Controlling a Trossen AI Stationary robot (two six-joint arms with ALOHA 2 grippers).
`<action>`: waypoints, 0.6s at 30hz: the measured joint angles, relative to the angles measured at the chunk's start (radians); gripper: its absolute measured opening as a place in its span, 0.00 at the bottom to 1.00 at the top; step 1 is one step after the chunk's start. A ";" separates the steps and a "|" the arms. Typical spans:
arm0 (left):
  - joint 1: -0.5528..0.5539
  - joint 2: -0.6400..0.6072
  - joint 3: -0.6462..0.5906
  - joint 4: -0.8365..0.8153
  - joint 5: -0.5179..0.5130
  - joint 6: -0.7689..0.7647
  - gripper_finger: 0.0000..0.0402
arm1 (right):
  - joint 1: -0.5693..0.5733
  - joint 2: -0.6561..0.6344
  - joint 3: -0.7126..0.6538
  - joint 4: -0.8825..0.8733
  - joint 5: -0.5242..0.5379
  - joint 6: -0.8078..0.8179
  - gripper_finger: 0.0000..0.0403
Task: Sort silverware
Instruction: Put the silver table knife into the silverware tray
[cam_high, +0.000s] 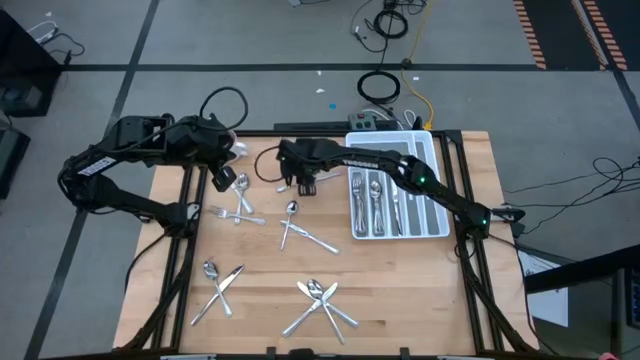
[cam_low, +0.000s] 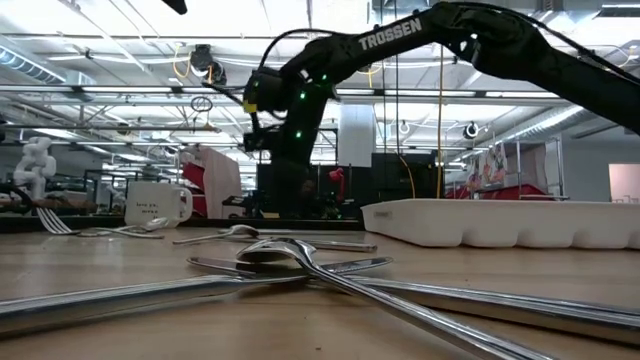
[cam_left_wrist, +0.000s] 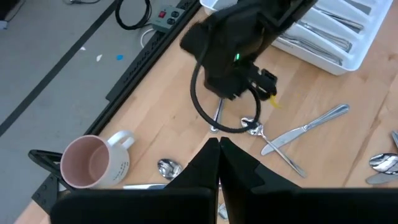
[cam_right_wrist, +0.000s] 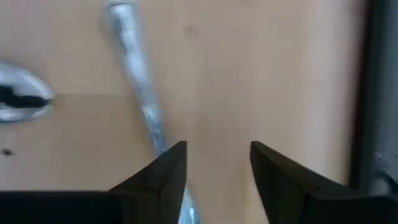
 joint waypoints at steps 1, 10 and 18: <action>0.000 0.000 0.000 0.000 0.000 0.000 0.03 | -0.005 -0.016 0.000 -0.005 0.011 0.018 0.38; 0.000 0.000 0.000 0.000 -0.001 0.010 0.03 | -0.078 -0.061 -0.001 -0.212 -0.057 0.399 0.02; 0.000 0.000 0.000 0.008 -0.003 0.033 0.03 | -0.109 -0.062 0.000 -0.226 -0.198 0.578 0.00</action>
